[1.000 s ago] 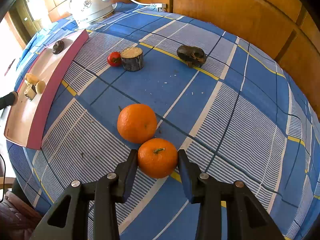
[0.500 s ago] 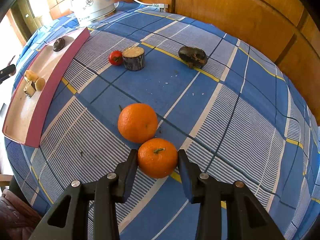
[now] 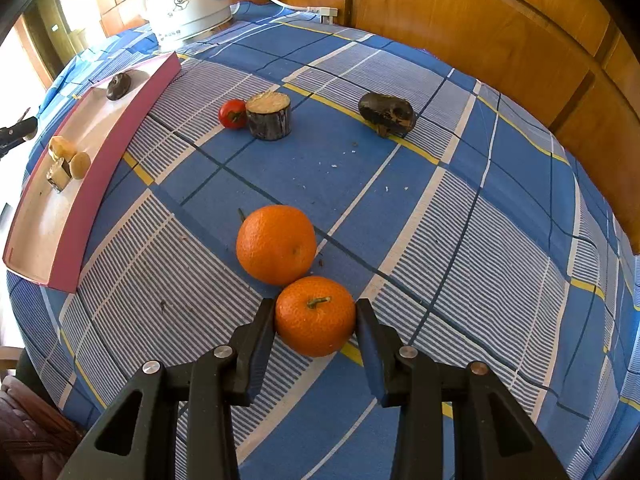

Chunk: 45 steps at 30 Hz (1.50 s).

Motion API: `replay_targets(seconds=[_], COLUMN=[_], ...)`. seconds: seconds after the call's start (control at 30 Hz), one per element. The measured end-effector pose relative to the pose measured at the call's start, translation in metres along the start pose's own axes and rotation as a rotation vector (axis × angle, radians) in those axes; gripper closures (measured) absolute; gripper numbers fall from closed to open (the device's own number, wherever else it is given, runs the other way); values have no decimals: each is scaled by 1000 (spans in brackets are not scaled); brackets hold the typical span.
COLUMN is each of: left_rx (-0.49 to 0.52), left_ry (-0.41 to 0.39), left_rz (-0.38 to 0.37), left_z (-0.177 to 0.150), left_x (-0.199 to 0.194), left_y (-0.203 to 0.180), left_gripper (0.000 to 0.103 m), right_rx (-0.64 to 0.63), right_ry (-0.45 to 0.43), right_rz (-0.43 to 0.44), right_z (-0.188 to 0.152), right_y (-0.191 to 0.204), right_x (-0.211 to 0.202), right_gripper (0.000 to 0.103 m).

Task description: Organize fruits

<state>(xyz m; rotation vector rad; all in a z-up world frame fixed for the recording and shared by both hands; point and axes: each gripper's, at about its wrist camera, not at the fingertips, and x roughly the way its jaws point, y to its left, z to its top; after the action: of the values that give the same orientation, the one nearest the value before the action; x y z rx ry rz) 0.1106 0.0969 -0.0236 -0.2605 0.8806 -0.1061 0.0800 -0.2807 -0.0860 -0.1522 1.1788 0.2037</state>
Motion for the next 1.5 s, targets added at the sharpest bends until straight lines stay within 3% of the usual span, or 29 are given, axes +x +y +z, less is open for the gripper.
replay_targets(seconds=[0.53, 0.67, 0.77, 0.93, 1.5], left_rx=[62, 68, 69, 80, 176], left_ry=[7, 9, -8, -45, -121], left_rz=[131, 164, 176, 194, 112], left_z=[44, 45, 40, 25, -17], left_x=[53, 65, 61, 44, -10], left_y=[7, 7, 3, -8, -55], left_gripper=[79, 74, 65, 65, 59], right_rx=[-5, -4, -5, -7, -16], right_ry=[0, 0, 0, 0, -1], right_rz=[-6, -6, -6, -9, -18], right_z=[0, 0, 1, 0, 0], right_y=[1, 1, 1, 2, 4], right_x=[-1, -1, -1, -1, -1], right_gripper=[63, 63, 63, 63, 63])
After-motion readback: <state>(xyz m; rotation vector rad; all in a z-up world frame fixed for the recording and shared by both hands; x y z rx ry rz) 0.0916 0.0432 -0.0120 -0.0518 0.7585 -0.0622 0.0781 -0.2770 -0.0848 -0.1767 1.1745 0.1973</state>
